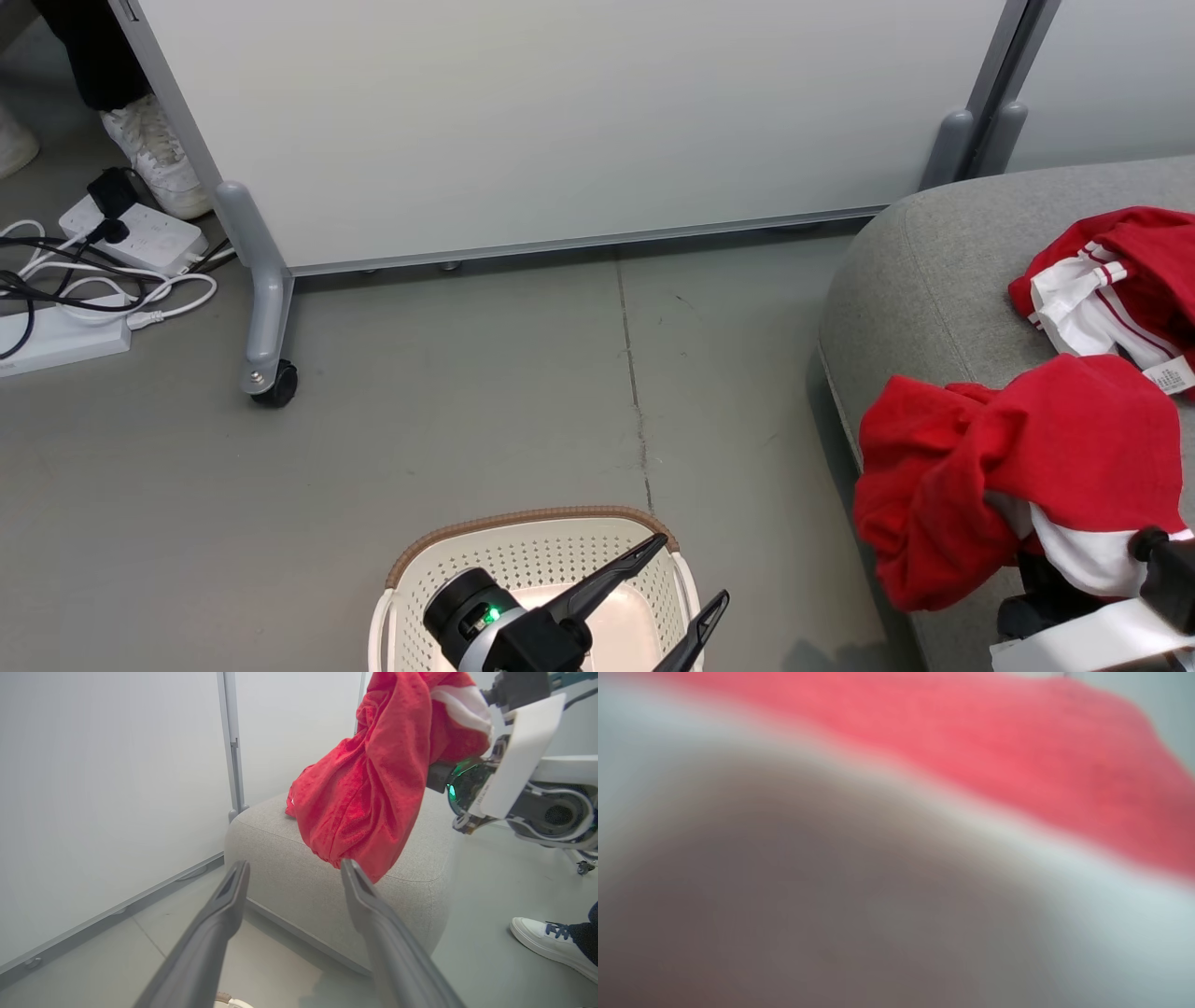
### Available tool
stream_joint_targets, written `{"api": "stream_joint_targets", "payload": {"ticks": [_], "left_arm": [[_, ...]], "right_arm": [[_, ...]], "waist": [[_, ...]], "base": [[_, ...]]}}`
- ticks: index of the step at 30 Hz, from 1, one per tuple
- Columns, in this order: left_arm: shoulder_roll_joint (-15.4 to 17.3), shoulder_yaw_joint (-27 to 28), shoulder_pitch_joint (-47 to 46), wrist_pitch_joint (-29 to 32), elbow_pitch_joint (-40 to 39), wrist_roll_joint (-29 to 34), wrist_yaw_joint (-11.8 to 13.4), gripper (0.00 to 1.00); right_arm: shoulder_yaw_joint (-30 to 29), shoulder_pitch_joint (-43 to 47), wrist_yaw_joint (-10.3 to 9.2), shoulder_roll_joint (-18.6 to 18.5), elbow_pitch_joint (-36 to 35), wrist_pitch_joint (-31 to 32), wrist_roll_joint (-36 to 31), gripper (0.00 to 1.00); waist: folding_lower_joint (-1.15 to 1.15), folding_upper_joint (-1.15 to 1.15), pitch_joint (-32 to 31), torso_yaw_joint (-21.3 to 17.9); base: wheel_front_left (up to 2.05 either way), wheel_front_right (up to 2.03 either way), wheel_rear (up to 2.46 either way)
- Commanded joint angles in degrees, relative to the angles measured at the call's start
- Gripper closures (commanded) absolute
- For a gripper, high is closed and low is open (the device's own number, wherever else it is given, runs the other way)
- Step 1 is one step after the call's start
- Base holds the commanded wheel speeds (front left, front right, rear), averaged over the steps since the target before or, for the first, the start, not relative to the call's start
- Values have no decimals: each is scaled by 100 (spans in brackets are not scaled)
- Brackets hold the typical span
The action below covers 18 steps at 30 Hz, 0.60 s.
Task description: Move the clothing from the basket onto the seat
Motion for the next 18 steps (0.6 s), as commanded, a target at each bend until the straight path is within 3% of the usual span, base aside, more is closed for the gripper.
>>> {"api": "stream_joint_targets", "payload": {"ticks": [1, 10, 18], "left_arm": [[17, 34, 36, 1, -4, -7, -9, 0], [9, 61, -13, 1, -3, -5, -9, 0], [-5, 91, -104, 1, -46, 31, -9, 0]], "right_arm": [[-4, -7, 1, -45, 9, -18, -29, 100], [35, -59, 1, -59, 15, -18, -51, 100], [-31, -125, 1, -7, -35, -18, -98, 100]], "waist": [[0, 0, 5, -2], [0, 0, 26, -84], [0, 0, 161, -501]], "base": [[0, 0, 0], [0, 0, 0], [0, 0, 0]]}}
